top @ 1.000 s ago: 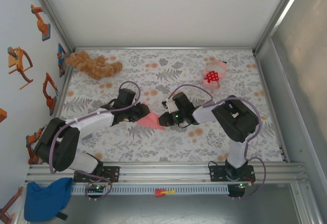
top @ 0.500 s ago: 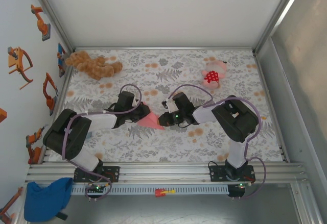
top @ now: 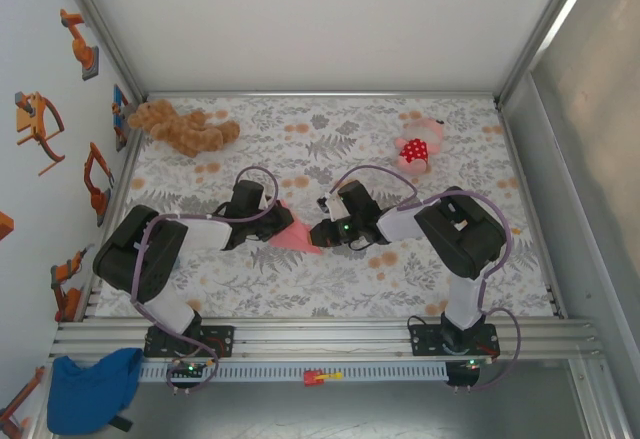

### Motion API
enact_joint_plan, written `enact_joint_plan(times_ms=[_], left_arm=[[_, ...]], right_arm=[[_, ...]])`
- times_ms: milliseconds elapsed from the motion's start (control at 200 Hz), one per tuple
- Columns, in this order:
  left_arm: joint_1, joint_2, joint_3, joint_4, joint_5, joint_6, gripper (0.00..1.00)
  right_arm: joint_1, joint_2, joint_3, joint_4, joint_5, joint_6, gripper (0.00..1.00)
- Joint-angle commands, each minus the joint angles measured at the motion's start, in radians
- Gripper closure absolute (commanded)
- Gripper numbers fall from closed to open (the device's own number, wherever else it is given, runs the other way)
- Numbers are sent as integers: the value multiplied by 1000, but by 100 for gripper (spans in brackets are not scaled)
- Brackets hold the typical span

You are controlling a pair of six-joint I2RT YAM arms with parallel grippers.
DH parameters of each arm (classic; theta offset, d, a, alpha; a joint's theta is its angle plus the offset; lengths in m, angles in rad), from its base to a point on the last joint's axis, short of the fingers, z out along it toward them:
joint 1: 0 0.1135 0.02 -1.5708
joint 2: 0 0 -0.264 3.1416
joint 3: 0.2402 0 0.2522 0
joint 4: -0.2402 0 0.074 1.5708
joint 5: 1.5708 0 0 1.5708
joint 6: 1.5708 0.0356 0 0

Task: Fold a paper plane with a square sheet of paper (pick it up from the middle)
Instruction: Fourth fold the wing at the center of the table.

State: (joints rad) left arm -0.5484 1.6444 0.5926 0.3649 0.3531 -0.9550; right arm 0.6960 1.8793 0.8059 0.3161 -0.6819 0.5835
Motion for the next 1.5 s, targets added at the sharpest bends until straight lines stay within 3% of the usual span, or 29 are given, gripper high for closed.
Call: enact_joint_plan(times_ms=[0,305,1242,1492], left_arm=[[4,12,4,19,23,-8,93],[7,6,5,11,31,-1,93],[8,21,18,5,49,6,92],[7,-7,12,-2,51,8,92]], right_arm=[[-10,-2,-16,-43,7,15,87],[-18,-108,4,-155,-9,9,80],[-18,-92,-17,-263,54,-55,85],[-18,-161,31,-285,104,-91,77]])
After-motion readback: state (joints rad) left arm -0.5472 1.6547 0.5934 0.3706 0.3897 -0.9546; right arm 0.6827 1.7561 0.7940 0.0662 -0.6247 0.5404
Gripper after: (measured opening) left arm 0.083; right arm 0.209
